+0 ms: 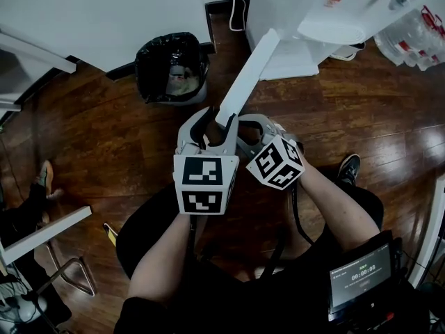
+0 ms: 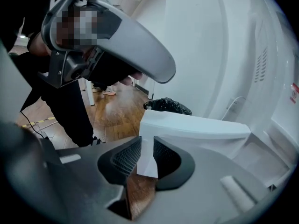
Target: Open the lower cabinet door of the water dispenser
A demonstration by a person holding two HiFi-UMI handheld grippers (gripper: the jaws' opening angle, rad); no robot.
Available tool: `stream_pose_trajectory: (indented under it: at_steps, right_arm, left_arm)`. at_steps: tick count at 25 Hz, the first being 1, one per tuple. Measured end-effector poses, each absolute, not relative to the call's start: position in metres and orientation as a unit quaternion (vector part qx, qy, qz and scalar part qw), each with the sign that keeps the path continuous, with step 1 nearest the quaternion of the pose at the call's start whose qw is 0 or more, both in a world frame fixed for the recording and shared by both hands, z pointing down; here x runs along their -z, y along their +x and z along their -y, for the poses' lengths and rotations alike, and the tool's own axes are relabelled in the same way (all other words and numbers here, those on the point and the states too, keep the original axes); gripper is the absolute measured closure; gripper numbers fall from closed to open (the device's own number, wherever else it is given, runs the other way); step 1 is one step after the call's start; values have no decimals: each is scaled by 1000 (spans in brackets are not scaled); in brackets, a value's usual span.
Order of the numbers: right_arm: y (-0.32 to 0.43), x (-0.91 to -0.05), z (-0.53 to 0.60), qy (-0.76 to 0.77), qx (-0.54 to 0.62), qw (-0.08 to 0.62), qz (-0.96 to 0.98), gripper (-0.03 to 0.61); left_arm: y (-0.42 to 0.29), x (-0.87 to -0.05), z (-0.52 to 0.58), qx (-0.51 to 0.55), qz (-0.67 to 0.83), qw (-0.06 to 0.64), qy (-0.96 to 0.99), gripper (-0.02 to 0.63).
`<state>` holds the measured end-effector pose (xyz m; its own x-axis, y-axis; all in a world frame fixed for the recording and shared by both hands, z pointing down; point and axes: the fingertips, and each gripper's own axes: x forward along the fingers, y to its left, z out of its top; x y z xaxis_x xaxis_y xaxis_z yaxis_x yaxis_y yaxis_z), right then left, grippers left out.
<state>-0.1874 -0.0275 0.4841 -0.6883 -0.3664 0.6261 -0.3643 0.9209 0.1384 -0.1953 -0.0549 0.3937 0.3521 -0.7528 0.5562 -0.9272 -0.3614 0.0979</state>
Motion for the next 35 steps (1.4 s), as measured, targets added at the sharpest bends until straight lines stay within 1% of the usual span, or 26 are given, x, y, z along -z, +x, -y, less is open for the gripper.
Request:
stream_pose_trajectory:
  at_steps: [20,35]
  right_arm:
    - [-220,-482,49,216,0,324,921,494]
    - [-228,-482,55,220,1,320,922,499]
  left_arm:
    - [-215,-399,52,-217,534,208,790,417]
    - [-215,-395,53,-212,533,208,792,417]
